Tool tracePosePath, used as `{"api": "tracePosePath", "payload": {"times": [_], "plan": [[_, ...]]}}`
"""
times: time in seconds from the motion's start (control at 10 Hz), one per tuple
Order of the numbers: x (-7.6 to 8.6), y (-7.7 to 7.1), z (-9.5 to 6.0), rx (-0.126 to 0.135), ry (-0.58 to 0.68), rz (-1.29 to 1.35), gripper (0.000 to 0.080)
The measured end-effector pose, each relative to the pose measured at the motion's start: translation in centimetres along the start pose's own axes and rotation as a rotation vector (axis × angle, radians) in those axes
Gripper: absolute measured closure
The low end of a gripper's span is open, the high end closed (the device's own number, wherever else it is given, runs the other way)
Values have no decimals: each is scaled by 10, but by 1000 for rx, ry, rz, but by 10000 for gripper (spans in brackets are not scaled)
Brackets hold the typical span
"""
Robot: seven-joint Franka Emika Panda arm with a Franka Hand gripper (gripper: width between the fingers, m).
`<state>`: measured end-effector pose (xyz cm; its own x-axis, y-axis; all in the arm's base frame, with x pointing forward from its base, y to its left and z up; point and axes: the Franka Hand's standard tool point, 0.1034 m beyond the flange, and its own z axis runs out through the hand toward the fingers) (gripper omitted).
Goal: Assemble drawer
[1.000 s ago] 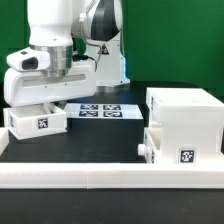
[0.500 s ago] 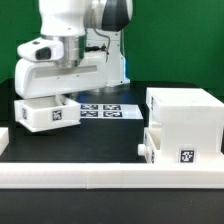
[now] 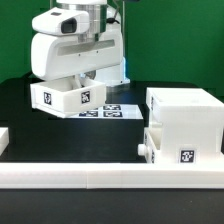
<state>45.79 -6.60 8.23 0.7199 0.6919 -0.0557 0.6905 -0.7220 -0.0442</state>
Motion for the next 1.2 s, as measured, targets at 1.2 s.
{"api": "tracePosePath", "payload": {"times": [1.2], "plan": [[23,21,4,-1,-43,-867,757]]}}
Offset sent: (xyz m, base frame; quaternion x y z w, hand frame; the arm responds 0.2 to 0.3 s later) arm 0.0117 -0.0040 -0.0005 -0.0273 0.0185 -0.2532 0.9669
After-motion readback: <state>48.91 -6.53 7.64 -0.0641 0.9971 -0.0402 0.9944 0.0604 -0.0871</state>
